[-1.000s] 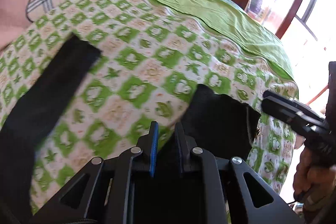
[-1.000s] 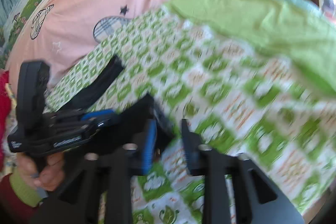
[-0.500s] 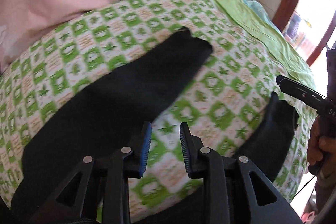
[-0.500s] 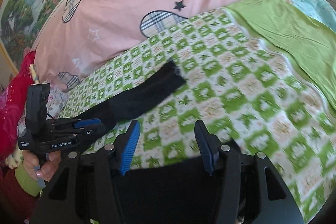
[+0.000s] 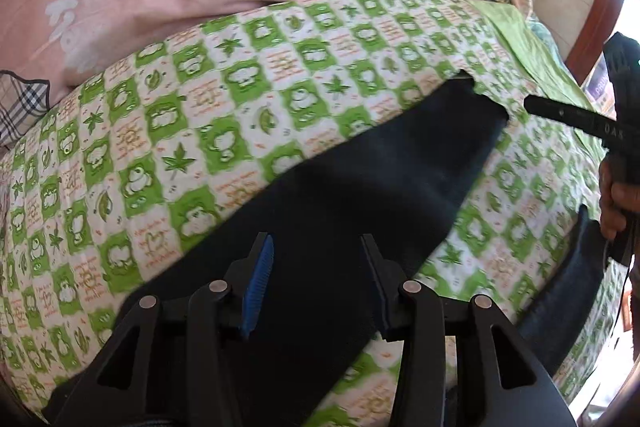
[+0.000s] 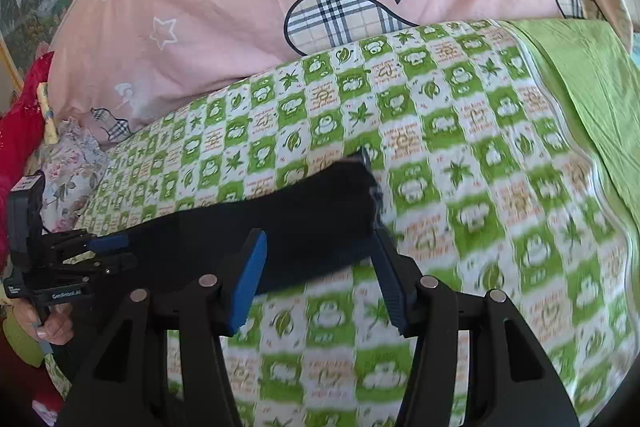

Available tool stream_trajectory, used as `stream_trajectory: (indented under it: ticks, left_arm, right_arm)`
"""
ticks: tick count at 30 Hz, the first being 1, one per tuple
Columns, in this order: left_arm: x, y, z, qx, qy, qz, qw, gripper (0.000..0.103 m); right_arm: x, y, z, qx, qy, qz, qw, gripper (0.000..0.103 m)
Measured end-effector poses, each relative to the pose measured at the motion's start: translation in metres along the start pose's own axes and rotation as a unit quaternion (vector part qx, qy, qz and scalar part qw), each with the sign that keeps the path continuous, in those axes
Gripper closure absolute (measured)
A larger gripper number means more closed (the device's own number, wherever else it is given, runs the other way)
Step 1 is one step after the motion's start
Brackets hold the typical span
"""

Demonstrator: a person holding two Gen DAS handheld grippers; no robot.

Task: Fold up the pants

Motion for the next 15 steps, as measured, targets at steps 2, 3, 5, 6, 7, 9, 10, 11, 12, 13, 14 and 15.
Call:
stream_trajectory:
  ticks: [2, 3, 5, 6, 7, 9, 10, 11, 12, 13, 14, 15]
  left_arm:
    - [-0.004, 0.005, 0.008, 0.005, -0.003, 0.006, 1.0000, 0.057]
    - [-0.007, 0.008, 0.013, 0.008, -0.005, 0.010, 0.9999, 0.056]
    - [-0.012, 0.012, 0.021, 0.013, -0.007, 0.015, 0.9998, 0.055]
    - [-0.015, 0.015, 0.027, 0.017, -0.003, 0.017, 0.9997, 0.055]
    - [-0.017, 0.016, 0.029, 0.019, -0.001, 0.018, 0.9997, 0.054]
    - [-0.023, 0.021, 0.035, 0.019, 0.002, 0.023, 0.9996, 0.051]
    - [-0.027, 0.024, 0.038, 0.016, 0.002, 0.028, 0.9995, 0.048]
    - [-0.032, 0.027, 0.038, 0.011, 0.001, 0.035, 0.9993, 0.047]
    - [-0.036, 0.029, 0.039, 0.007, 0.001, 0.041, 0.9991, 0.045]
    - [-0.041, 0.032, 0.039, 0.004, 0.003, 0.048, 0.9988, 0.045]
    - [-0.047, 0.034, 0.039, 0.002, 0.007, 0.056, 0.9984, 0.045]
    - [-0.054, 0.036, 0.039, -0.002, 0.010, 0.065, 0.9978, 0.045]
  right_arm:
    - [-0.008, 0.014, -0.003, 0.003, -0.004, 0.006, 1.000, 0.048]
    - [-0.014, 0.021, -0.004, 0.003, -0.003, 0.009, 1.000, 0.048]
    - [-0.022, 0.030, -0.007, 0.003, -0.004, 0.014, 1.000, 0.048]
    - [-0.026, 0.035, -0.008, 0.002, -0.003, 0.017, 1.000, 0.048]
    - [-0.031, 0.040, -0.010, 0.001, -0.002, 0.019, 1.000, 0.048]
    - [-0.041, 0.047, -0.014, -0.001, 0.002, 0.025, 1.000, 0.048]
    - [-0.046, 0.050, -0.015, -0.001, 0.004, 0.030, 1.000, 0.048]
    - [-0.051, 0.054, -0.016, -0.001, 0.004, 0.036, 0.999, 0.048]
    - [-0.057, 0.057, -0.017, -0.002, 0.002, 0.041, 0.999, 0.048]
    - [-0.063, 0.060, -0.019, -0.003, 0.002, 0.046, 0.999, 0.048]
    - [-0.069, 0.063, -0.021, -0.005, 0.005, 0.051, 0.999, 0.048]
    - [-0.072, 0.064, -0.022, -0.007, 0.008, 0.053, 0.999, 0.048]
Point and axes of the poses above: each gripper's, at about its wrist camera, not at the fingertips, and x roughly against the way its jaws point, z to its left, y to its top, the point moved 1 cm from there along -x, roughly the way its jaws point, and after that the axes turned 15 degrees about z, right-handed, at the moved point
